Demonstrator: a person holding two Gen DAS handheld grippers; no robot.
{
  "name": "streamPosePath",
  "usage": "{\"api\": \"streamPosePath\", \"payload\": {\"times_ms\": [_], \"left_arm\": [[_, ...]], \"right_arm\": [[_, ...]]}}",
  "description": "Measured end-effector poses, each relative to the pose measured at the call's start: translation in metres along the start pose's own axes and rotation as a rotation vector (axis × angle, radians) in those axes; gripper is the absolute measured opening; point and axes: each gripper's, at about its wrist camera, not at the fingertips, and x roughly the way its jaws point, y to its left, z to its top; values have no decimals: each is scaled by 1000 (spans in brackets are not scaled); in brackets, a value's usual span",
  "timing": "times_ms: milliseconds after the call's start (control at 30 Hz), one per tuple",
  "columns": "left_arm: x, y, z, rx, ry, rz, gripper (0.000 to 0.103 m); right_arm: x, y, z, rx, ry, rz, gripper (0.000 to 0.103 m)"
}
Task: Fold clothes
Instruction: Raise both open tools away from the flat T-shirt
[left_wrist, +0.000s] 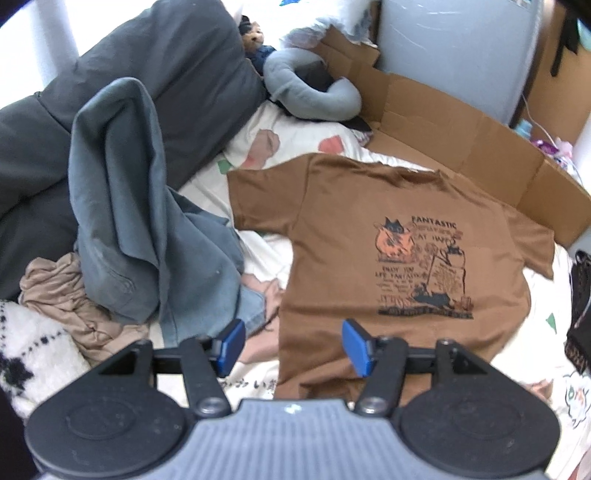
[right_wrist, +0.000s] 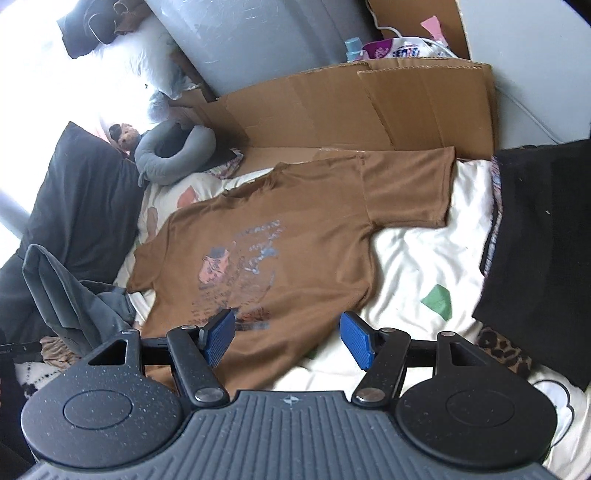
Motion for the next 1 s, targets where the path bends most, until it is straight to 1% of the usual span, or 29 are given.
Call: {"api": "streamPosePath", "payload": {"times_ms": [33, 133, 267, 400, 467, 567, 633, 700, 833, 900, 1000], "left_arm": [[2, -3, -3, 6, -4, -5, 61], [-1, -17, -10, 26, -48, -17, 61], [-3, -38, -7, 43, -66, -64, 61], [6, -64, -1, 100, -61, -105, 61], [17, -76, 0, 142, -47, -122, 61], [37, -92, -5, 176, -27, -152, 61], [50, -104, -9, 202, -18, -171, 61], [60, -114, -15, 236, -20, -189, 60], [83, -133, -27, 272, -17, -254, 60], [96, -141, -32, 283, -5, -282, 60], [116, -156, -43, 311, 24, -335, 57]], "right_arm": [[-1, -2, -3, 2, -4, -5, 69], [-3, -10, -12, 19, -13, -22, 69], [-5, -20, -22, 45, -24, -39, 69], [-7, -30, -28, 106, -39, -43, 69], [-7, -36, -30, 145, -43, -47, 69], [-6, -44, -34, 201, -50, -51, 69], [-3, -48, -38, 213, -48, -57, 69], [3, -51, -42, 209, -39, -58, 69], [19, -56, -53, 185, -20, -61, 69], [29, -57, -59, 175, -11, -63, 69], [43, -60, -67, 159, 2, -67, 69]]}}
